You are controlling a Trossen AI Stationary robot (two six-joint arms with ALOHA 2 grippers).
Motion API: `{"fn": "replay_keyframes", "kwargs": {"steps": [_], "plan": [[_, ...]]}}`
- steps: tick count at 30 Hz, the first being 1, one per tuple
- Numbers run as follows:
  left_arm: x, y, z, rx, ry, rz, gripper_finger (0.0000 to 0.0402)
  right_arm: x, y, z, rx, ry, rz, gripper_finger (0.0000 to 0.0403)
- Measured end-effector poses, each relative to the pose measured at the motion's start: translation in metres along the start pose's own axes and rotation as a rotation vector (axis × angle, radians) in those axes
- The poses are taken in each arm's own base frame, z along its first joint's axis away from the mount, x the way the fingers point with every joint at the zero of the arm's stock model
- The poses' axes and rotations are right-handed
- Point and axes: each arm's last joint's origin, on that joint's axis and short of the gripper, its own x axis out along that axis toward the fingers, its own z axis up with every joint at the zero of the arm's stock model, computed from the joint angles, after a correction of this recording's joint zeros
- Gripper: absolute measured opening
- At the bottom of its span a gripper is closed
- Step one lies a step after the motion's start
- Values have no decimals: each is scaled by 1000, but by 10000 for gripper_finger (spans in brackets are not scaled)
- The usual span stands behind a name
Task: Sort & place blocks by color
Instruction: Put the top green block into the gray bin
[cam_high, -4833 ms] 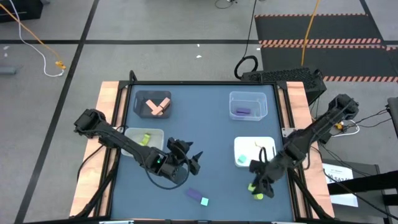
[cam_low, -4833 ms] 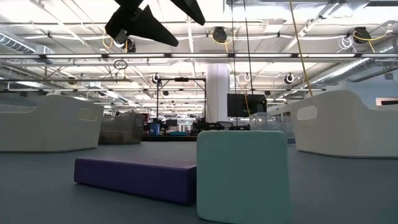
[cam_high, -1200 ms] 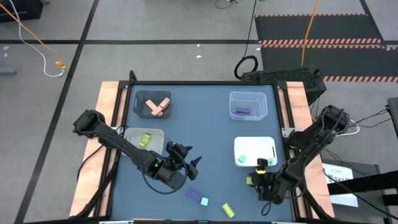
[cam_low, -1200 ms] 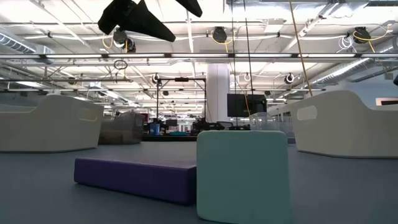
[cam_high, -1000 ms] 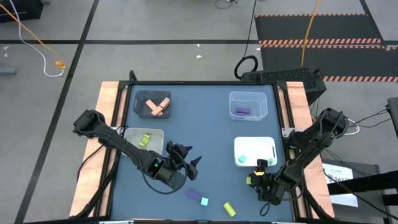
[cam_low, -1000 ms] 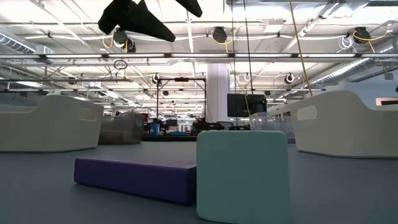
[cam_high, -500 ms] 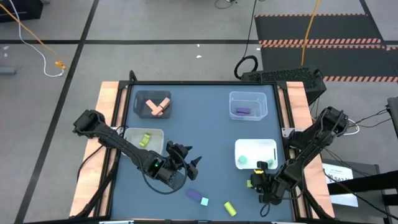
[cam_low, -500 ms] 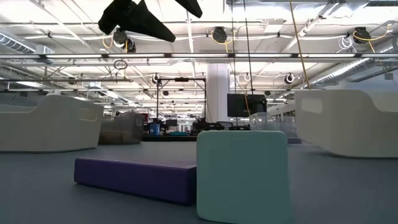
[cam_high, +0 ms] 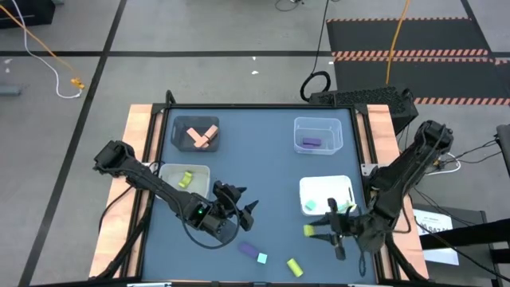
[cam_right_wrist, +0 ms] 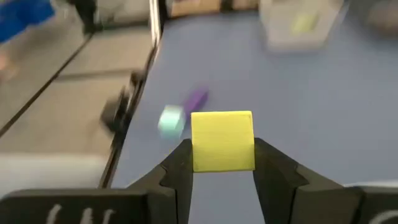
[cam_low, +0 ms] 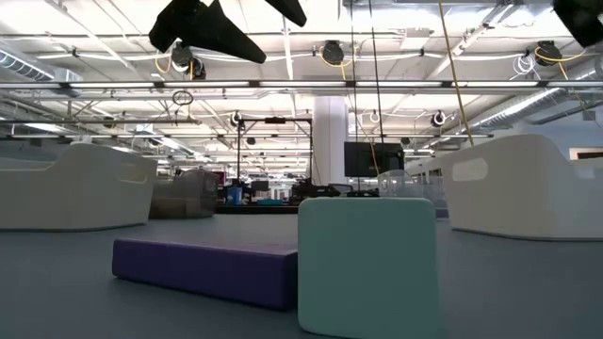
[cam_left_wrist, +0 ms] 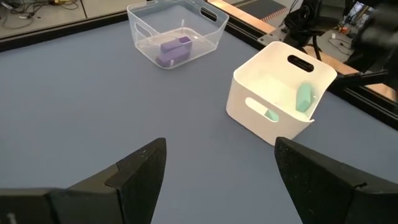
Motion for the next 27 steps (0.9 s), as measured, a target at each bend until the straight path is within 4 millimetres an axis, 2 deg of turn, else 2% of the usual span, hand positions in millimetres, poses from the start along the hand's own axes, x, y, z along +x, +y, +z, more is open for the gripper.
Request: {"fn": "replay_keyframes", "kwargs": {"steps": [5, 13, 20, 27], "plan": [[0, 0, 0, 9, 0, 0, 301, -3, -1, 25, -153, -199, -69, 115], [3, 1, 2, 115, -2, 8, 301, 3, -9, 56, -359, -370, -155, 115], [6, -4, 9, 183, -49, -27, 301, 20, -27, 63, -495, -339, -282, 115], [12, -16, 34, 160, -193, -111, 301, 47, -41, 58, -783, -238, -420, 115]]}}
